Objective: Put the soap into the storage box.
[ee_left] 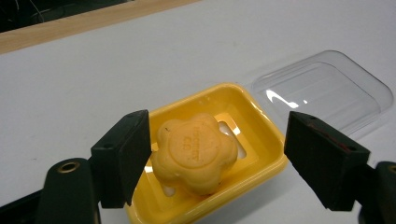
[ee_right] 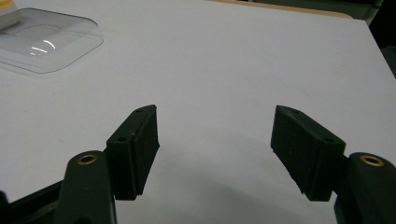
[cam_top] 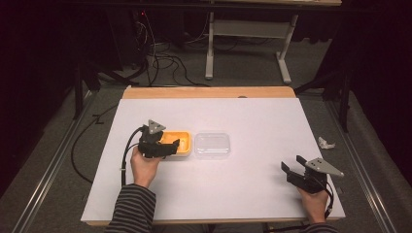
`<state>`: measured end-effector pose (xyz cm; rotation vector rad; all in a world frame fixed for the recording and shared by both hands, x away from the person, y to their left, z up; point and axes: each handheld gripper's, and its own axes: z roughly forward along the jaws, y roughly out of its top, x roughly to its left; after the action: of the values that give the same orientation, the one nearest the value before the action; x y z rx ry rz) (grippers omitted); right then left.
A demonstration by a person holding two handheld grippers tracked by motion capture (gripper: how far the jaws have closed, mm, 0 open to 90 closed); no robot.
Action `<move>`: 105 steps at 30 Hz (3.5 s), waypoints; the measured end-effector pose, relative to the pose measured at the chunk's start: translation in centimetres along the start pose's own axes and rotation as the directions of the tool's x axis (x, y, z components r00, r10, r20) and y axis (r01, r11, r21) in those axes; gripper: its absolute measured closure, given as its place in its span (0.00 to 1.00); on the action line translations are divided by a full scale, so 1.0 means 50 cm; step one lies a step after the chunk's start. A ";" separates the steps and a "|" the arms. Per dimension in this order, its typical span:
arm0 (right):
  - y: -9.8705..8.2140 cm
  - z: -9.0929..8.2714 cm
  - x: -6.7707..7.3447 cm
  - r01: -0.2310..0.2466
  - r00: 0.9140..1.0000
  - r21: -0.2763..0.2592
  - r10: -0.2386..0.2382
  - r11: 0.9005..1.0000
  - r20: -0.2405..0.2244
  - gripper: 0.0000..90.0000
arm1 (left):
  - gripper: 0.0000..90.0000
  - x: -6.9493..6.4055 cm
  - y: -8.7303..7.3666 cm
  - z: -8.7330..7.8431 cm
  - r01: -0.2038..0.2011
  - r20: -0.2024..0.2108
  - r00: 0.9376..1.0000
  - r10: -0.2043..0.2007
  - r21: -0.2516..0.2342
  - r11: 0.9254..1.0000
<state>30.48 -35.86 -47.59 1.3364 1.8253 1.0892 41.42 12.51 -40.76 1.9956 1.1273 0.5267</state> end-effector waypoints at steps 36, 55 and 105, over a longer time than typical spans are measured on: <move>0.000 0.001 0.001 0.004 1.000 0.002 -0.004 1.000 0.002 0.36 | 0.26 -0.002 -0.039 -0.065 0.026 0.024 0.999 -0.024 -0.050 0.998; 0.000 0.001 0.002 0.007 1.000 0.004 -0.007 1.000 0.003 0.36 | 0.26 -0.001 -0.061 -0.091 0.032 0.028 0.999 -0.030 -0.060 0.998; 0.000 0.002 0.003 0.012 1.000 0.005 -0.012 1.000 0.004 0.37 | 0.26 -0.048 -0.106 -0.115 0.025 0.060 0.998 -0.020 -0.081 0.996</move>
<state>30.52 -35.71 -47.61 1.3279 1.8320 1.0758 33.51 14.54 -41.36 1.9139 1.0739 0.4907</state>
